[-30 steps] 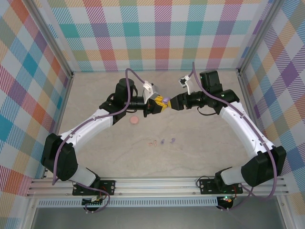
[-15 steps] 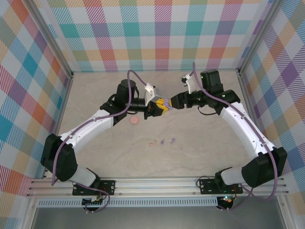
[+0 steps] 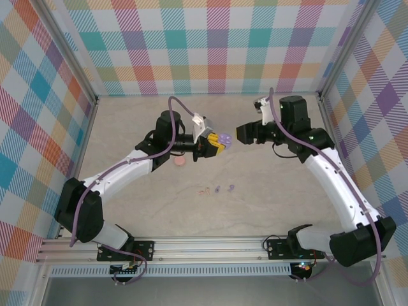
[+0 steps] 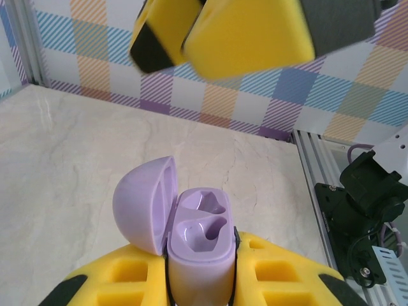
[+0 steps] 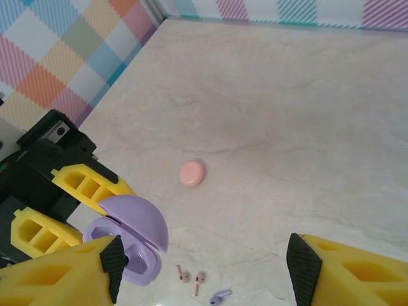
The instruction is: Insert wireless bluetooth earbuds into charging case
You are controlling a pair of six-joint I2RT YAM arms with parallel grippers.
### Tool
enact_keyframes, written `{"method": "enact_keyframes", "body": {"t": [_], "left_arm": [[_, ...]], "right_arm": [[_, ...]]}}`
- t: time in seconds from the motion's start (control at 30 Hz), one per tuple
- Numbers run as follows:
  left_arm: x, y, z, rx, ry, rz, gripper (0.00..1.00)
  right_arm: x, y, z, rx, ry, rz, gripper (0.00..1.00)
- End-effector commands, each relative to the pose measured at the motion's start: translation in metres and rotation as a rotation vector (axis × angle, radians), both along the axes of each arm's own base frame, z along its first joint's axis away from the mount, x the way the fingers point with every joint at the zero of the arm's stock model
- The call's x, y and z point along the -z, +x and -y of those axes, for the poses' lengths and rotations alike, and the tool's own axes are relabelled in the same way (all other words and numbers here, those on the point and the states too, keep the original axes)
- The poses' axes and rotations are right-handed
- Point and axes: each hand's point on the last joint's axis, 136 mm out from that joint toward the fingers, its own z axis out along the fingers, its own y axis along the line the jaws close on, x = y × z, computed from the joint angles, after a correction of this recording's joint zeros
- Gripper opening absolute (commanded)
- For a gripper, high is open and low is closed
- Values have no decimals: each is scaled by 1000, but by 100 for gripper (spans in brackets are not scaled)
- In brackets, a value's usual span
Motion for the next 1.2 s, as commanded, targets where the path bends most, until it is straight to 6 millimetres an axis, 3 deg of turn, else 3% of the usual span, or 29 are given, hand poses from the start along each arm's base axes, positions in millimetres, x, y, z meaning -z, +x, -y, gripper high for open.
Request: {"method": "enact_keyframes", "body": {"t": [0.0, 0.1, 0.27, 0.57, 0.67, 0.9, 1.17], "left_arm": [[-19, -2, -10, -17, -48, 45, 9], [-19, -8, -15, -23, -58, 48, 9], [-18, -21, -22, -17, -62, 30, 10], [-21, -30, -36, -81, -75, 35, 10], [-22, -33, -38, -89, -77, 34, 10], [-25, -35, -40, -98, -85, 38, 10], [-26, -37, -39, -94, -85, 34, 10]], "right_arm": [[15, 8, 20, 126, -54, -24, 72], [47, 6, 28, 170, -116, -144, 72], [107, -8, 22, 162, -119, -385, 69], [197, -50, 7, 179, -103, -740, 64], [222, -62, -1, 191, -131, -825, 58], [260, -71, -8, 327, -188, -931, 44], [279, -69, -18, 399, -234, -975, 39]]}}
